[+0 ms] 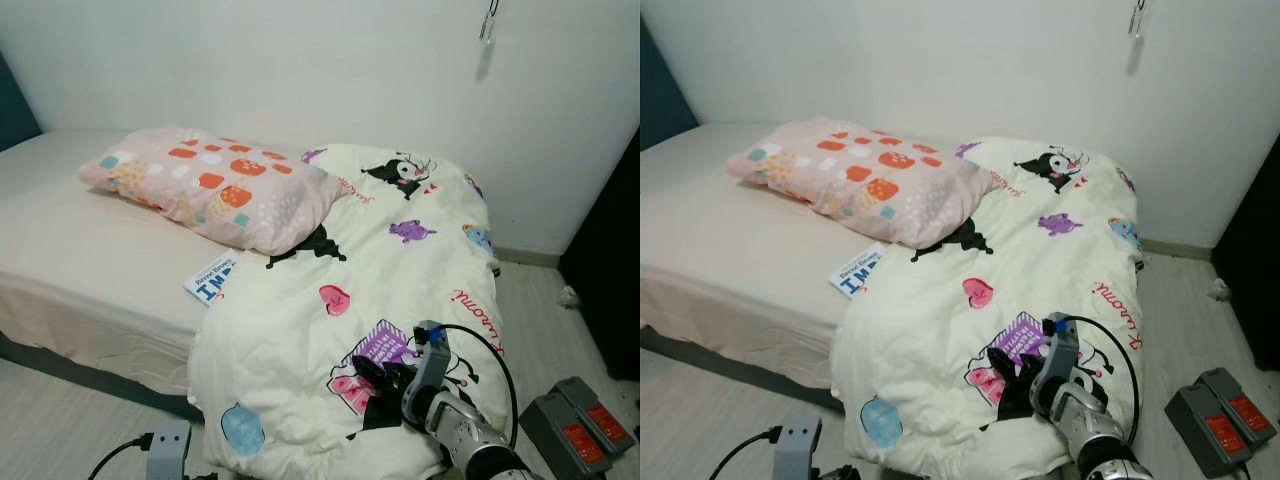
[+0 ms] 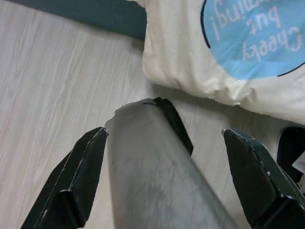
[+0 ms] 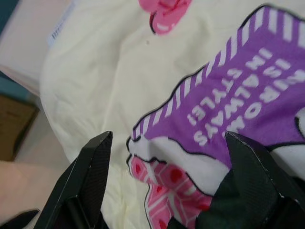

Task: Clean up the room

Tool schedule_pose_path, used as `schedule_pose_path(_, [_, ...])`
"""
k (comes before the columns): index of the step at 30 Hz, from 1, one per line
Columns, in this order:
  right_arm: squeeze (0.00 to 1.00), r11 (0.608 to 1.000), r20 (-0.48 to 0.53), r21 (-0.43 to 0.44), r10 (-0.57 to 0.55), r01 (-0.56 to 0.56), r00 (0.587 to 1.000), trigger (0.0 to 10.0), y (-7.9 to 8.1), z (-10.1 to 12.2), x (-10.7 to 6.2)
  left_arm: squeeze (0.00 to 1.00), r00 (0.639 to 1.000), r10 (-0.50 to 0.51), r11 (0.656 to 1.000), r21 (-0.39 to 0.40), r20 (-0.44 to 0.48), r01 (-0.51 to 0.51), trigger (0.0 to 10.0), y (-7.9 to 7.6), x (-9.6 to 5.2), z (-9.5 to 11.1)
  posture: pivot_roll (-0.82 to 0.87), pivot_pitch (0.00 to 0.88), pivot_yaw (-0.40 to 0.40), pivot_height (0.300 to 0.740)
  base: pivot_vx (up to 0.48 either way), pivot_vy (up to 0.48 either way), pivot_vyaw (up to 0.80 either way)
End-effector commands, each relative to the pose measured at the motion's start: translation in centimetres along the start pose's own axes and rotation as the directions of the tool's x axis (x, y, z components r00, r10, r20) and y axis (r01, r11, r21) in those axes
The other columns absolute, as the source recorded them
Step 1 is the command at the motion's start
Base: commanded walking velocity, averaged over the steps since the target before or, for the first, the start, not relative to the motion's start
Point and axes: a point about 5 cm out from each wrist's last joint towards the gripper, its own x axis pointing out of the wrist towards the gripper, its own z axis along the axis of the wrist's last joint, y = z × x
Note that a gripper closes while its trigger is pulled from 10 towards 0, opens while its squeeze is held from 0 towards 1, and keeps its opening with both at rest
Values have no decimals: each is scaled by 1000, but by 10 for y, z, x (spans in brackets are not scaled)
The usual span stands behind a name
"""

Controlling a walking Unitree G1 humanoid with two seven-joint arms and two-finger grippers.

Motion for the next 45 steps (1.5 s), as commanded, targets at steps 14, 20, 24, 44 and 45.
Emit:
schedule_pose_path(14, [0,993,-98,-61,-108,103,989,10000,-10,-19,-6,0,989,3,1000,20,-149,0,10000,-4,-7,-33,-89,0,-11,618,0,0,0])
schedule_pose_path(20, [0,984,-137,-84,-165,154,977,10000,-18,-29,-12,0,987,7,1000,24,-161,-4,10000,-3,-7,-34,-91,0,-14,632,0,0,0])
schedule_pose_path(24, [0,965,-186,-105,-257,241,948,10000,-31,-43,-23,0,986,9,1000,22,-169,-6,10000,-3,-7,-35,-89,0,-15,642,0,0,0])
schedule_pose_path(44, [0,872,-300,-107,-486,478,821,10000,-61,-90,-65,0,981,17,1000,26,-194,-12,10000,0,-8,-38,-81,0,-10,707,-216,0,0])
schedule_pose_path(45, [0,865,-307,-106,-498,491,811,10000,-62,-93,-68,0,981,18,1000,28,-193,-12,10000,1,-8,-37,-81,0,-9,717,0,0,0])
